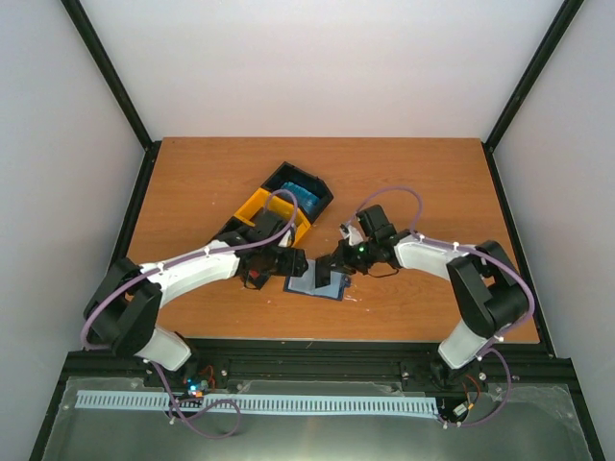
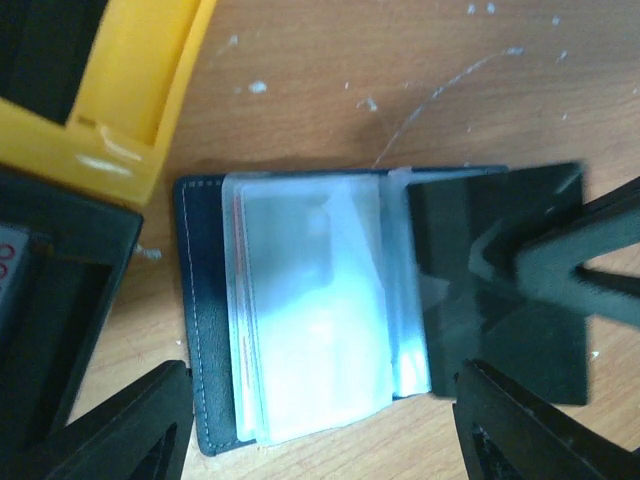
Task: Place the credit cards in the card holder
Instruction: Turn over the card holder at the center of the board, then insert the credit card into the card holder.
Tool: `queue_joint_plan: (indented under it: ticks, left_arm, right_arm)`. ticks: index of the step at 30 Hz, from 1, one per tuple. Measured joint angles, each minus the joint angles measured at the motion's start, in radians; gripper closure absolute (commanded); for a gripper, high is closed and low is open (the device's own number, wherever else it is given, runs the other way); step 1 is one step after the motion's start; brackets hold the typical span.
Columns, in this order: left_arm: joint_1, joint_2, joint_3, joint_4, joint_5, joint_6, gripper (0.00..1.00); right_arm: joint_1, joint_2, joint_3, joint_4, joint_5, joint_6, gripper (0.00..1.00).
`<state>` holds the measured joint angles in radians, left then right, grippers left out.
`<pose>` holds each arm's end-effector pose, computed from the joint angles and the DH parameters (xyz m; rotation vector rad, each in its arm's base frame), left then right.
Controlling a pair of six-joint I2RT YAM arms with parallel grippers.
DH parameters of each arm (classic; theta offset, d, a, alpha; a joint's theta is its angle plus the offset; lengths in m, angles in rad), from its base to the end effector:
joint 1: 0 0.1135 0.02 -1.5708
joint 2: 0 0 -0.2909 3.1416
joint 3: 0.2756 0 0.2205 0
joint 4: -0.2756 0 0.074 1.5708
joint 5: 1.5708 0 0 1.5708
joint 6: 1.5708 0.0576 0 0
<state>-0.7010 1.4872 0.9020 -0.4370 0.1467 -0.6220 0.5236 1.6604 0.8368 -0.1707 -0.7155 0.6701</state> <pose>0.2040 -0.1832 0.2244 0.1641 2.7236 -0.6297 0.2394 0.1819 0.1899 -0.1033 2.7810 1.3162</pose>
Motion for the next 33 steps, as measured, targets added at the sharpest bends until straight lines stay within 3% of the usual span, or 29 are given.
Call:
queue_joint_plan:
  ticks: [5,12,23,33]
  left_arm:
    - [0.000,0.010,-0.034,0.003,0.020,-0.011,0.31]
    - [0.000,0.100,0.000,-0.019,-0.008,-0.032,0.34]
    - [-0.006,0.132,-0.005,-0.021,-0.021,-0.053,0.50]
    - [-0.007,0.155,-0.019,-0.004,0.000,-0.056,0.54]
  right_arm:
    - [0.000,-0.087,0.000,-0.058,0.102,-0.011,0.97]
    - [0.000,-0.080,-0.009,-0.066,0.153,0.013,0.97]
    - [0.000,-0.043,-0.037,-0.019,0.134,0.050,0.97]
    - [0.000,-0.006,-0.055,0.070,0.090,0.074,0.97]
